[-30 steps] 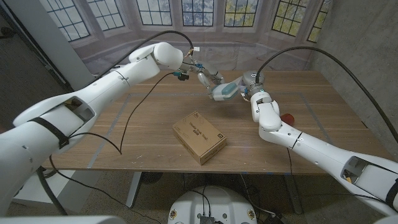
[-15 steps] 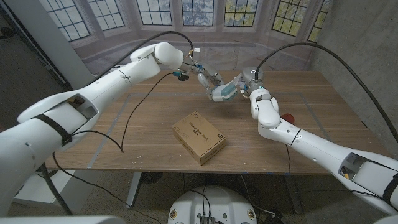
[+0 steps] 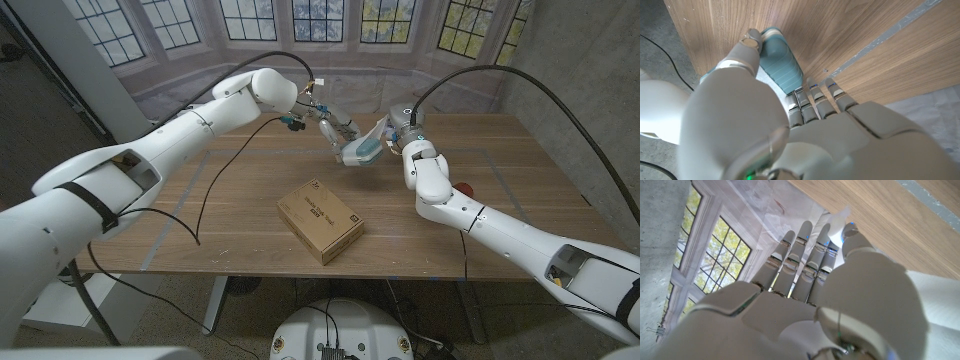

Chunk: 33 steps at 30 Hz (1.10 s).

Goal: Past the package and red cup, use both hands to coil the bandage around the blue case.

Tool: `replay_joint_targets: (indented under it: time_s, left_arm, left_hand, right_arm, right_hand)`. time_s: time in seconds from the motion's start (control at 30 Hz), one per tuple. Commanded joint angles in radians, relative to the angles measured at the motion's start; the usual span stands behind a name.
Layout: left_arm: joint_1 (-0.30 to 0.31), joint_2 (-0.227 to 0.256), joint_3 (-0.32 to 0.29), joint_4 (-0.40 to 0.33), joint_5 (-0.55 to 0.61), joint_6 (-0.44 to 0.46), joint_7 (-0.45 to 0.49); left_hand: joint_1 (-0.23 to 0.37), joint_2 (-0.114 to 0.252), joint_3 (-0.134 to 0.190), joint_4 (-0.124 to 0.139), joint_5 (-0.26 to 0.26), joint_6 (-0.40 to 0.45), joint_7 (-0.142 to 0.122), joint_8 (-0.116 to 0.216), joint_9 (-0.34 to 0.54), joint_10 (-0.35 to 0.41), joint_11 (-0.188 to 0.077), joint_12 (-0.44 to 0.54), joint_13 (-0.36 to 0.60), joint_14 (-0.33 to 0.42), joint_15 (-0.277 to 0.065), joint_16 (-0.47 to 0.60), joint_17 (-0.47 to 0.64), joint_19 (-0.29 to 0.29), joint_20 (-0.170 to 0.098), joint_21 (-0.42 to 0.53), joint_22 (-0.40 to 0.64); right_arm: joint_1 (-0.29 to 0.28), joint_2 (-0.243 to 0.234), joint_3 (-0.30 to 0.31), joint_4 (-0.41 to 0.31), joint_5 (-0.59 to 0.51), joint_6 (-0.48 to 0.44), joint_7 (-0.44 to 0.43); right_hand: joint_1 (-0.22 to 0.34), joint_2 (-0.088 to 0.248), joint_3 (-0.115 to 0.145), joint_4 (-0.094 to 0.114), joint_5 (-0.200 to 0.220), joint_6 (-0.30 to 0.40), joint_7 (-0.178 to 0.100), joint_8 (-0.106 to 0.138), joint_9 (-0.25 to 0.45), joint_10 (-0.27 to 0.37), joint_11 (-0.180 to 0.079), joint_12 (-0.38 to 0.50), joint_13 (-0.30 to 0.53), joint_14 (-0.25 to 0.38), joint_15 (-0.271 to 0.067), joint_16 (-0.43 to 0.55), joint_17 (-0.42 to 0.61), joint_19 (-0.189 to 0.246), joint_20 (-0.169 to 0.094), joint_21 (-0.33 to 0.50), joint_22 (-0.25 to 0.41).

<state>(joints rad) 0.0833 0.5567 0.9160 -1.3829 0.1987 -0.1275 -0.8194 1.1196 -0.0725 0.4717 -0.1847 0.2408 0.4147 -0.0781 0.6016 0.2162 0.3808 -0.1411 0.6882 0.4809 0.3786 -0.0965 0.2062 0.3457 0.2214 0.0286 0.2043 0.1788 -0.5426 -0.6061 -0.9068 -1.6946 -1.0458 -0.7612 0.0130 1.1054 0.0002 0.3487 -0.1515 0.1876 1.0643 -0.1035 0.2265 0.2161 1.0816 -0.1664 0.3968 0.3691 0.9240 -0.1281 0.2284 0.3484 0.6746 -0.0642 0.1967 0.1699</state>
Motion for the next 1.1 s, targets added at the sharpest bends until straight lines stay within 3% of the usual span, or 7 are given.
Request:
replay_joint_targets:
  time_s: [0.03,0.73,1.1]
  left_arm:
    - [-0.002,-0.004,0.008,-0.007,0.005,0.016,-0.012]
    - [-0.014,-0.022,0.028,0.016,0.018,0.038,-0.020]
    - [-0.024,-0.036,0.040,0.047,0.015,0.034,-0.030]
  left_hand:
    - [-0.119,0.131,0.036,0.027,0.005,0.024,0.022,0.265,0.005,0.030,-0.024,0.005,0.217,0.007,0.007,0.004,0.003,-0.003,0.001,0.005,0.005]
    - [-0.122,0.132,0.035,0.028,0.006,0.024,0.022,0.264,0.004,0.029,-0.019,0.006,0.216,0.008,0.007,0.004,0.003,-0.004,0.002,0.005,0.005]
    - [-0.122,0.134,0.033,0.028,0.006,0.023,0.025,0.263,0.005,0.026,-0.015,0.006,0.217,0.006,0.010,0.005,0.005,-0.005,0.004,0.005,0.005]
  right_arm:
    - [-0.013,-0.010,0.020,-0.027,0.003,0.006,-0.025]
    - [-0.058,-0.020,0.058,-0.161,-0.038,0.030,-0.046]
    - [-0.065,-0.009,0.080,-0.175,-0.063,0.042,-0.037]
  right_hand:
    - [-0.001,0.010,0.000,-0.005,0.007,0.002,-0.006,0.003,0.003,0.004,-0.004,0.008,0.002,0.008,-0.099,-0.006,0.001,0.010,-0.015,-0.001,0.002]
    - [-0.001,0.009,-0.001,-0.006,0.006,0.000,-0.003,0.002,0.003,0.002,0.000,0.006,0.002,0.006,-0.099,-0.007,0.002,0.009,-0.013,-0.001,0.002]
    - [-0.002,0.009,-0.001,-0.005,0.006,0.000,-0.002,0.002,0.003,0.003,0.002,0.006,0.002,0.004,-0.099,-0.008,0.002,0.008,-0.011,-0.002,0.002]
